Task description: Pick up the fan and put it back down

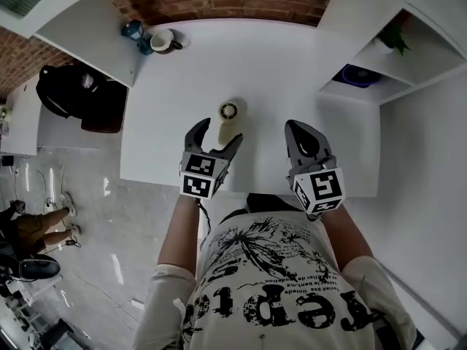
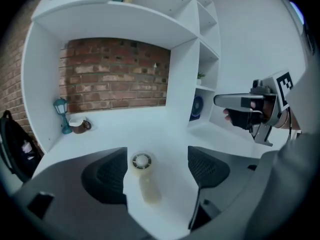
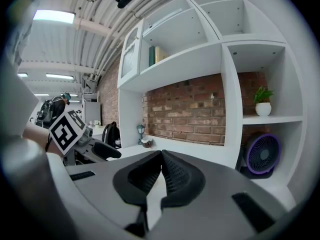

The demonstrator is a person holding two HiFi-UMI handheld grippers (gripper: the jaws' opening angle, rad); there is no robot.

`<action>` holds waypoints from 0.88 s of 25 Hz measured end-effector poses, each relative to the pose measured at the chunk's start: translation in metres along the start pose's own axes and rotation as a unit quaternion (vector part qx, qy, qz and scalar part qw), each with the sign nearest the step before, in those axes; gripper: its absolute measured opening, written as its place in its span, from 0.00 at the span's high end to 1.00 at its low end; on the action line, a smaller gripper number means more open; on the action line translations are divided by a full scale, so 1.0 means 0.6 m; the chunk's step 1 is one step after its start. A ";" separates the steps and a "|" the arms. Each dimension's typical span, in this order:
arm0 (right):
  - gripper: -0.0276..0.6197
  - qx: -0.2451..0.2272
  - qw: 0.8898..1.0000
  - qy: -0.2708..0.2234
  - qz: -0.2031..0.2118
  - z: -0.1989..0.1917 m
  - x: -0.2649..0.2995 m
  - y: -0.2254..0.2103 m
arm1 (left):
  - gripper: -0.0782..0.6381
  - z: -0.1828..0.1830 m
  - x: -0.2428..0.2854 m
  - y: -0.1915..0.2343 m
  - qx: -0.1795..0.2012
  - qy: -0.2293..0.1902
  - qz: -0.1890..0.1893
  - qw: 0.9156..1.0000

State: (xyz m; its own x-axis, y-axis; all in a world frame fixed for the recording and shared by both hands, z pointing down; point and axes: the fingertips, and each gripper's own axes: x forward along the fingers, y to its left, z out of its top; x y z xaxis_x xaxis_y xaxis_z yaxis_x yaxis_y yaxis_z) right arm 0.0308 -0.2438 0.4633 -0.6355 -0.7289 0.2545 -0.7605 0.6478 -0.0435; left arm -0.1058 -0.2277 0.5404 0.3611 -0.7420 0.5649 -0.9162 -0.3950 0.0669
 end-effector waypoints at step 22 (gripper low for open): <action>0.93 0.027 0.998 0.058 -0.029 -0.080 0.096 -0.123 | 0.36 -0.123 0.240 0.089 -0.026 0.196 0.014 0.980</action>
State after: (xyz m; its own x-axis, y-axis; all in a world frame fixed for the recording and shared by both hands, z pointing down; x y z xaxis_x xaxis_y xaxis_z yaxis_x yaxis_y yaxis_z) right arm 0.0567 -0.3227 0.5276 -0.5729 -0.7325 0.3676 -0.8037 0.5900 -0.0769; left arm -0.1157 -0.3159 0.6862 0.2509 -0.4830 0.8389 -0.9359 -0.3423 0.0829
